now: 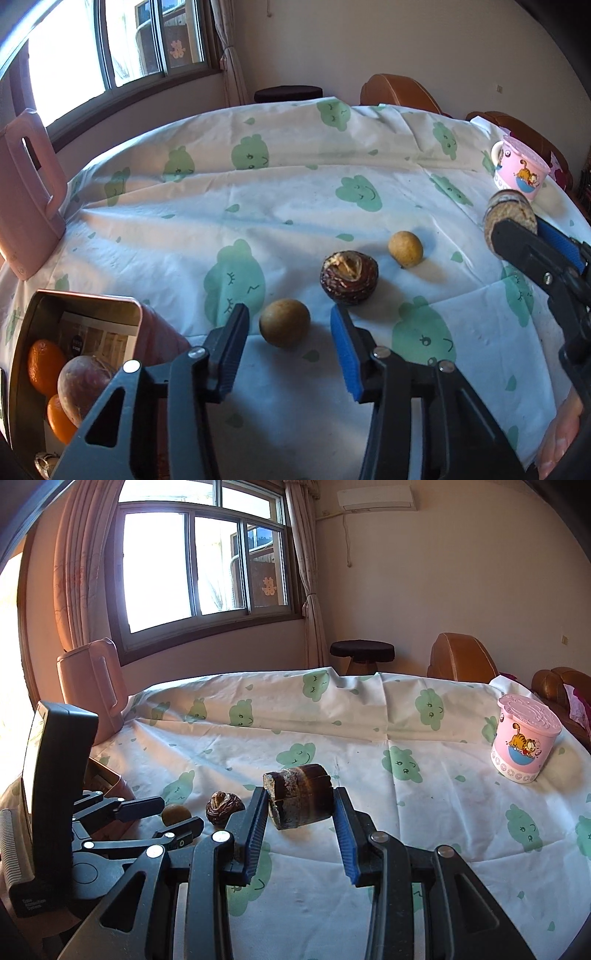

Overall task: Organize fruits
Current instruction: 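Grasp a tan round fruit with the left gripper while the right gripper holds the piece, then carry the tan fruit and brown piece in both grippers toward the tin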

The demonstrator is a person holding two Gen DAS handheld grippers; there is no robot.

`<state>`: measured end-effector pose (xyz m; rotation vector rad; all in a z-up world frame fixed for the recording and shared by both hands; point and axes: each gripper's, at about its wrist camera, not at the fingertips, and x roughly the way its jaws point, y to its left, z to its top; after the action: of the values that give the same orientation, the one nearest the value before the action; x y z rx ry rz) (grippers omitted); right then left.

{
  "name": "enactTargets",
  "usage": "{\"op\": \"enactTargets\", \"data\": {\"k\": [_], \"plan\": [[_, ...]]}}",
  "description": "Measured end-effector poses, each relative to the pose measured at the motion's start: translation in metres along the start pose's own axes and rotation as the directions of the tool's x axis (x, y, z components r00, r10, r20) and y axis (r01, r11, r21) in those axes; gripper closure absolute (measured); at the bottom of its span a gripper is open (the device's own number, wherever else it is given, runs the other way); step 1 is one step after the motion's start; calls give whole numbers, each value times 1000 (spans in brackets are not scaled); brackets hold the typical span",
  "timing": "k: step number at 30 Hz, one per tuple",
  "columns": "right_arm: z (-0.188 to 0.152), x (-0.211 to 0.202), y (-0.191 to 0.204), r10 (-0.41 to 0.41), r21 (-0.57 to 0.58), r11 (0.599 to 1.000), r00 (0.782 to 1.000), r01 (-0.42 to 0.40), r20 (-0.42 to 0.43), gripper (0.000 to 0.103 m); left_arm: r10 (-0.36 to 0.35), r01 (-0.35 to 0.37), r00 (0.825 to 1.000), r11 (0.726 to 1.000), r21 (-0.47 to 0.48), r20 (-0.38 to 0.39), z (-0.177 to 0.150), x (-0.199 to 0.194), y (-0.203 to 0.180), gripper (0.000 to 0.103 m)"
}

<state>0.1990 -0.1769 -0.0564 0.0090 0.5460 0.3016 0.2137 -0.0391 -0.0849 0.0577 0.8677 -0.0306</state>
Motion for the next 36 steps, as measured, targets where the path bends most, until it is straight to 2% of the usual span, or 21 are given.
{"op": "enactTargets", "data": {"k": [3, 13, 19, 36], "plan": [[0, 0, 0, 0, -3, 1000, 1000, 0, 2, 65, -16, 16, 1000, 1000, -8, -13, 0, 3, 1, 74], [-1, -8, 1, 7, -10, 1000, 999, -7, 35, 65, -22, 19, 993, 999, 28, 113, -5, -24, -6, 74], [-1, -9, 2, 11, -11, 1000, 999, -11, 44, 65, -60, 58, 986, 998, 15, 155, -5, -32, -1, 74], [-3, -20, 8, 9, -44, 999, 995, -5, 97, 65, -65, 61, 964, 998, 22, 259, -10, -51, -1, 74]]}}
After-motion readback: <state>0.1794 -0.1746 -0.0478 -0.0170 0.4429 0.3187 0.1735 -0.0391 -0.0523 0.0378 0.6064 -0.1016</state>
